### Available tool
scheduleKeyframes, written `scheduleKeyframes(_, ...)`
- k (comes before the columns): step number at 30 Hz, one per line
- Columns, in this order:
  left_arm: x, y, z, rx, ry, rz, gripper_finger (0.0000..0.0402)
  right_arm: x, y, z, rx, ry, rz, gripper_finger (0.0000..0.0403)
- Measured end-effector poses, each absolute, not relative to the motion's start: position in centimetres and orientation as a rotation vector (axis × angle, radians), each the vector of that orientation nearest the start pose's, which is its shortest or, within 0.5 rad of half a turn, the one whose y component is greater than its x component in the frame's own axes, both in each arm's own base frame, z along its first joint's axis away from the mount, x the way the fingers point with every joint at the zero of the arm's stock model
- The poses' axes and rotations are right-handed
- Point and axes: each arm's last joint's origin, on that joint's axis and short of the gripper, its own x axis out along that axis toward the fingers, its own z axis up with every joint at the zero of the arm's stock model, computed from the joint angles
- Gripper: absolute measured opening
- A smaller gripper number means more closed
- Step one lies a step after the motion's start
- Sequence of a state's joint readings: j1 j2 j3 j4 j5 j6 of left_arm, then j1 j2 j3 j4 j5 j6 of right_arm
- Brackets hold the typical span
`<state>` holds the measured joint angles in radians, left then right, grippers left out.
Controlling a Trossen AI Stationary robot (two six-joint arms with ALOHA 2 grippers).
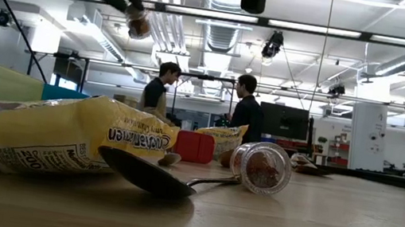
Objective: Pick & Place Food Item
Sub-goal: Put the right brown seasoning bottle into the light blue bin
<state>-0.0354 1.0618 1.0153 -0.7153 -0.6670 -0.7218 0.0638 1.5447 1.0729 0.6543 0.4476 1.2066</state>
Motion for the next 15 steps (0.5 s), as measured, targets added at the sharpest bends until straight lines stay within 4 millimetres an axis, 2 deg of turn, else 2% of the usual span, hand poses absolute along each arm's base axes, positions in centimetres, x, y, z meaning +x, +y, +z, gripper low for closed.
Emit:
scheduleKeyframes(4, 20.1, 1.7, 31.5, -0.468, 0.533, 0.830, 0.0132, 35.1, 0.6, 32.5, 1.213, -0.314, -0.193, 0.0258)
scheduleKeyframes(15, 19.6, 2.5, 30.9, -0.566, 0.625, 0.828, 0.0133, 33.7, 0.1, 32.9, 1.145, -0.191, -0.254, 0.0258)
